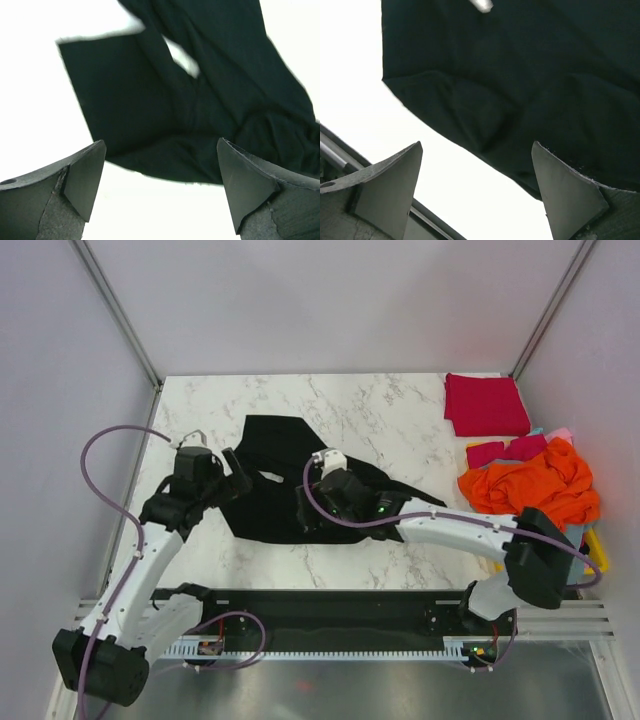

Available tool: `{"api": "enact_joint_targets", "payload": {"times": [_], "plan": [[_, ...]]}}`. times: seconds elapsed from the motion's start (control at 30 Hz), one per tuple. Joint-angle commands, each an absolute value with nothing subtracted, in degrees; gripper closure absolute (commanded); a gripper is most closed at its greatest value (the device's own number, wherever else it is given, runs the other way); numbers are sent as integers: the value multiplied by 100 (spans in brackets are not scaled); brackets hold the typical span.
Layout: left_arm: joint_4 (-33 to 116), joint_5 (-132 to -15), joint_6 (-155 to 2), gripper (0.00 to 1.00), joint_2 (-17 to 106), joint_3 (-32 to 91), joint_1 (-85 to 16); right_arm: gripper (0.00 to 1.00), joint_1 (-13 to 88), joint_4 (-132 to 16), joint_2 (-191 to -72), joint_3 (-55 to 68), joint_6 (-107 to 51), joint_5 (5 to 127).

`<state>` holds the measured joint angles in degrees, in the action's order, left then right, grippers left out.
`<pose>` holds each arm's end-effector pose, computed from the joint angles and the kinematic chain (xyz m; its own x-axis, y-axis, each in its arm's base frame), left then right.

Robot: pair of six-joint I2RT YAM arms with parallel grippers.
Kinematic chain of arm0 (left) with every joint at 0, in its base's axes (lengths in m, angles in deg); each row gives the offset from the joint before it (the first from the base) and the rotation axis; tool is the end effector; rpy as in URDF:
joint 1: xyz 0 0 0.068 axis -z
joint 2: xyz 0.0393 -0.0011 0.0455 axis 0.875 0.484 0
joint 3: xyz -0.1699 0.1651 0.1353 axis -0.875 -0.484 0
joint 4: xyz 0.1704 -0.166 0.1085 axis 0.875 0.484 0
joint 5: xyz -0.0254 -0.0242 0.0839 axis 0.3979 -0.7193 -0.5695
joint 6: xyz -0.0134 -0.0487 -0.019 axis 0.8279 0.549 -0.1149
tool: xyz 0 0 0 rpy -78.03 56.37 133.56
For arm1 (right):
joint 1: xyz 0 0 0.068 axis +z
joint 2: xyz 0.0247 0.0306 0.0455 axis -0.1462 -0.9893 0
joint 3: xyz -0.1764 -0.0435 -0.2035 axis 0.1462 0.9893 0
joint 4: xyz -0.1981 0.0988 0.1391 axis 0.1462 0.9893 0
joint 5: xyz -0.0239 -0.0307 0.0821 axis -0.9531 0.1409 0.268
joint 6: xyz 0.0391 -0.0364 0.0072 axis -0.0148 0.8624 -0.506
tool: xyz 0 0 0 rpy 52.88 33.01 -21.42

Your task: Fold and stack the t-shirts

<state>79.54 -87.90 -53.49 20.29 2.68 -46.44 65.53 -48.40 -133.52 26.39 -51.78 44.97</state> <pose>0.1806 -0.0434 0.2804 -0.6318 -0.4187 -0.6523 -0.2214 0.9040 -0.3658 0.1807 0.2645 0.2517 -0.6475 -0.0863 -0.7572 -0.4496 0.8455 0.2880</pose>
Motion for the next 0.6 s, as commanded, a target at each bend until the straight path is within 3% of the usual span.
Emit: {"api": "enact_joint_targets", "payload": {"times": [0.0,0.13,0.27,0.57], "plan": [[8084,-9489,-5916,0,2470,853,-5031,2,6659,-4759,-14075,1899,-5138,4364],[7918,-8322,-5925,2,3243,888,-5989,2,6659,-4549,-14535,1440,-5007,4154],[7645,-7653,-5715,12,4176,914,-6693,2,6624,-4478,-14510,1395,-4884,4100],[6511,-7414,-5090,28,5320,484,-6676,2,6229,-4513,-13964,2028,-4875,4214]]}}
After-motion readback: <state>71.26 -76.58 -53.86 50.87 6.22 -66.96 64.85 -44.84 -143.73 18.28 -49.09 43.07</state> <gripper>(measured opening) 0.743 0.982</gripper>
